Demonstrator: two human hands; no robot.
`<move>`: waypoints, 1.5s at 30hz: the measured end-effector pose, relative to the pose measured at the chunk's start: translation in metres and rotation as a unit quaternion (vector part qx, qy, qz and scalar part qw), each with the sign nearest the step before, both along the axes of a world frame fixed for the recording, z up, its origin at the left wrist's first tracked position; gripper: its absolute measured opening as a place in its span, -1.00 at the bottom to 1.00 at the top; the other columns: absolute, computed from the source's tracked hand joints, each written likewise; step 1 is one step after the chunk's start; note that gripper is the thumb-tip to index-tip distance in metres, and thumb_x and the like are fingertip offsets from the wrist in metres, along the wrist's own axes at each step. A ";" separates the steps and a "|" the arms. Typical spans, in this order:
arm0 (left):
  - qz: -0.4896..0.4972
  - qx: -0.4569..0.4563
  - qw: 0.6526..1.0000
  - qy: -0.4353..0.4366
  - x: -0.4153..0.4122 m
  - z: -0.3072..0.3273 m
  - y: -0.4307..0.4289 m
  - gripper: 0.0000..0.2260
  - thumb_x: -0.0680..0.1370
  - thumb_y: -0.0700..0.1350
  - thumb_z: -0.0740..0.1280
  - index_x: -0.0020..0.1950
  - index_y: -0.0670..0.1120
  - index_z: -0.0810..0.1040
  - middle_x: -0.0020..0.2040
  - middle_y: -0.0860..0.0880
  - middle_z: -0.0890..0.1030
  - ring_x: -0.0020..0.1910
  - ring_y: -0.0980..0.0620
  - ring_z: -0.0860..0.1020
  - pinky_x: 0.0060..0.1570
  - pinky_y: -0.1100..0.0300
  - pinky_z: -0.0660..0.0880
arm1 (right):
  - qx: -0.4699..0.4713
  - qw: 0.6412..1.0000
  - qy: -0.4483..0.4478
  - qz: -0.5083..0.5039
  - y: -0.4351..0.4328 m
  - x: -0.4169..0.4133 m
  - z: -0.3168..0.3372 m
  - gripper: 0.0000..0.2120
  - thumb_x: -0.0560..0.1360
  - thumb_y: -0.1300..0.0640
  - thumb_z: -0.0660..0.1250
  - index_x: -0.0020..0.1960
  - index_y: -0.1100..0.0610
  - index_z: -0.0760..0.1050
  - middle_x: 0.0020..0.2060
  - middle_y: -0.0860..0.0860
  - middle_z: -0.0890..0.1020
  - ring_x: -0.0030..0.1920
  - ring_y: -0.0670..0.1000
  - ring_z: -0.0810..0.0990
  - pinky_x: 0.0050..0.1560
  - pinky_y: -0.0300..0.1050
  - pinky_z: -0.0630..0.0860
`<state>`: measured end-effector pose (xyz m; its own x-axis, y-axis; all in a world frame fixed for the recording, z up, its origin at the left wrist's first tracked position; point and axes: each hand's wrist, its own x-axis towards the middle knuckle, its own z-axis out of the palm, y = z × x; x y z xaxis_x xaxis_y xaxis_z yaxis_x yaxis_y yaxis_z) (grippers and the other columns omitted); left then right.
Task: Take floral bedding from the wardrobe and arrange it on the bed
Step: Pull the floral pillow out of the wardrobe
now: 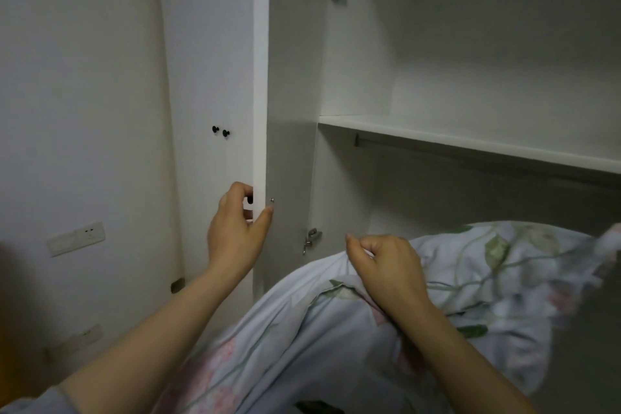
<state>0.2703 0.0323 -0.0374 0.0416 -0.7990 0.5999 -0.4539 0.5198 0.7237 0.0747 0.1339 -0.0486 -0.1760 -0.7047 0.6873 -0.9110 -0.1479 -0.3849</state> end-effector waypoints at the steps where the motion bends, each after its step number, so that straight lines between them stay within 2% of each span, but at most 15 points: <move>1: -0.004 -0.004 1.000 0.002 -0.003 0.000 0.002 -0.78 0.47 0.03 0.34 0.04 0.04 0.37 0.08 0.02 0.53 -0.16 0.05 0.52 -0.30 0.20 0.38 | 0.000 1.000 0.004 -0.002 0.002 -0.002 0.000 -0.44 0.50 -0.07 0.23 -0.55 0.12 0.10 -0.65 0.00 0.19 -0.51 0.02 0.31 -0.38 -0.11 0.21; 3: -0.017 -0.006 1.000 0.002 -0.017 0.001 0.011 -0.75 0.45 0.02 0.37 0.05 0.04 0.39 0.10 0.03 0.50 -0.16 0.11 0.51 -0.29 0.26 0.37 | 0.000 1.000 0.009 -0.015 0.011 -0.014 -0.002 -0.45 0.51 -0.04 0.25 -0.53 0.14 0.11 -0.65 0.02 0.20 -0.51 0.02 0.31 -0.38 -0.12 0.19; 7: -0.059 -0.008 0.998 -0.014 -0.045 0.006 0.023 -0.68 0.40 0.04 0.43 0.08 0.07 0.42 0.08 0.06 0.48 -0.19 0.21 0.51 -0.27 0.38 0.35 | 0.002 0.999 0.023 -0.046 0.024 -0.037 -0.002 -0.49 0.47 -0.12 0.15 -0.50 0.17 0.16 -0.63 0.03 0.25 -0.51 0.02 0.32 -0.38 -0.11 0.19; 11: -0.116 -0.010 0.993 -0.020 -0.076 0.009 0.024 -0.58 0.35 0.07 0.48 0.13 0.11 0.42 0.02 0.10 0.51 -0.22 0.21 0.55 -0.26 0.41 0.36 | -0.006 0.997 0.022 -0.071 0.035 -0.057 0.002 -0.49 0.46 -0.12 0.15 -0.53 0.14 0.13 -0.63 0.01 0.23 -0.49 0.05 0.34 -0.39 -0.09 0.24; 13: -0.133 -0.016 0.991 -0.027 -0.096 0.007 0.021 -0.54 0.34 0.08 0.49 0.17 0.09 0.43 0.07 0.08 0.51 -0.22 0.18 0.56 -0.24 0.42 0.37 | -0.007 0.996 0.018 -0.088 0.041 -0.066 0.004 -0.49 0.46 -0.13 0.14 -0.54 0.13 0.12 -0.63 0.00 0.21 -0.48 0.06 0.35 -0.37 -0.06 0.28; 16: -0.182 -0.013 0.982 -0.046 -0.125 0.004 0.012 -0.40 0.34 0.12 0.47 0.32 0.07 0.36 0.26 0.04 0.43 0.00 0.15 0.51 -0.05 0.33 0.45 | -0.011 0.992 0.012 -0.122 0.048 -0.080 0.006 -0.49 0.46 -0.12 0.14 -0.54 0.13 0.13 -0.64 0.00 0.22 -0.48 0.05 0.35 -0.38 -0.09 0.24; 20: -0.267 -0.015 0.962 -0.054 -0.154 0.012 -0.002 -0.27 0.37 0.08 0.46 0.46 0.07 0.20 0.46 0.04 0.25 0.34 0.07 0.34 0.23 0.17 0.41 | -0.020 0.985 0.013 -0.173 0.057 -0.095 0.008 -0.48 0.46 -0.12 0.15 -0.55 0.13 0.12 -0.65 0.00 0.21 -0.48 0.04 0.31 -0.37 -0.12 0.19; 23: -0.297 -0.018 0.950 -0.091 -0.171 0.018 -0.010 -0.26 0.42 0.06 0.42 0.50 0.07 0.11 0.53 0.04 0.09 0.46 0.04 0.19 0.28 0.20 0.35 | -0.024 0.977 0.016 -0.211 0.062 -0.104 0.011 -0.47 0.47 -0.12 0.16 -0.54 0.15 0.13 -0.64 0.00 0.22 -0.47 0.05 0.32 -0.37 -0.11 0.21; 27: -0.323 -0.029 0.933 -0.158 -0.191 0.021 -0.021 -0.27 0.48 0.07 0.33 0.52 0.09 -0.04 0.56 0.04 -0.13 0.52 0.03 0.02 0.42 0.10 0.19 | -0.027 0.968 0.018 -0.250 0.067 -0.111 0.013 -0.46 0.49 -0.10 0.19 -0.53 0.16 0.12 -0.64 0.02 0.18 -0.47 0.04 0.30 -0.37 -0.11 0.18; 29: -0.339 -0.026 0.922 -0.185 -0.200 0.020 -0.026 -0.25 0.50 0.07 0.30 0.52 0.10 -0.12 0.54 0.05 -0.24 0.52 0.04 -0.06 0.42 0.12 0.08 | -0.024 0.963 0.019 -0.269 0.068 -0.113 0.013 -0.48 0.46 -0.12 0.16 -0.53 0.16 0.12 -0.63 0.03 0.17 -0.47 0.04 0.28 -0.37 -0.11 0.17; 31: -0.350 -0.026 0.915 -0.198 -0.208 0.018 -0.030 -0.23 0.51 0.08 0.29 0.51 0.12 -0.19 0.52 0.05 -0.32 0.52 0.01 -0.10 0.41 0.11 0.07 | -0.018 0.958 0.019 -0.284 0.069 -0.115 0.011 -0.48 0.46 -0.13 0.15 -0.52 0.17 0.13 -0.63 0.03 0.17 -0.47 0.05 0.29 -0.37 -0.11 0.18; 35: -0.367 -0.012 0.908 -0.201 -0.225 0.016 -0.040 -0.25 0.52 0.11 0.25 0.50 0.15 -0.22 0.50 0.05 -0.37 0.52 -0.12 -0.12 0.46 -0.04 0.06 | -0.016 0.951 0.026 -0.308 0.068 -0.119 0.009 -0.48 0.46 -0.13 0.15 -0.51 0.18 0.14 -0.64 0.03 0.19 -0.48 0.09 0.36 -0.38 -0.11 0.18; 38: -0.375 0.002 0.904 -0.205 -0.237 0.016 -0.045 -0.26 0.52 0.12 0.24 0.49 0.17 -0.23 0.49 0.06 -0.39 0.52 -0.18 -0.12 0.46 -0.13 0.08 | -0.015 0.946 0.024 -0.322 0.067 -0.120 0.007 -0.48 0.46 -0.13 0.15 -0.50 0.18 0.15 -0.64 0.04 0.20 -0.50 0.05 0.34 -0.38 -0.11 0.17; 45: -0.382 0.030 0.895 -0.227 -0.260 0.021 -0.053 -0.29 0.53 0.12 0.22 0.50 0.14 -0.20 0.48 0.07 -0.42 0.50 -0.29 -0.14 0.43 -0.14 0.06 | -0.010 0.935 0.031 -0.354 0.067 -0.116 0.007 -0.48 0.46 -0.12 0.15 -0.52 0.18 0.12 -0.65 0.04 0.16 -0.50 0.05 0.30 -0.39 -0.12 0.16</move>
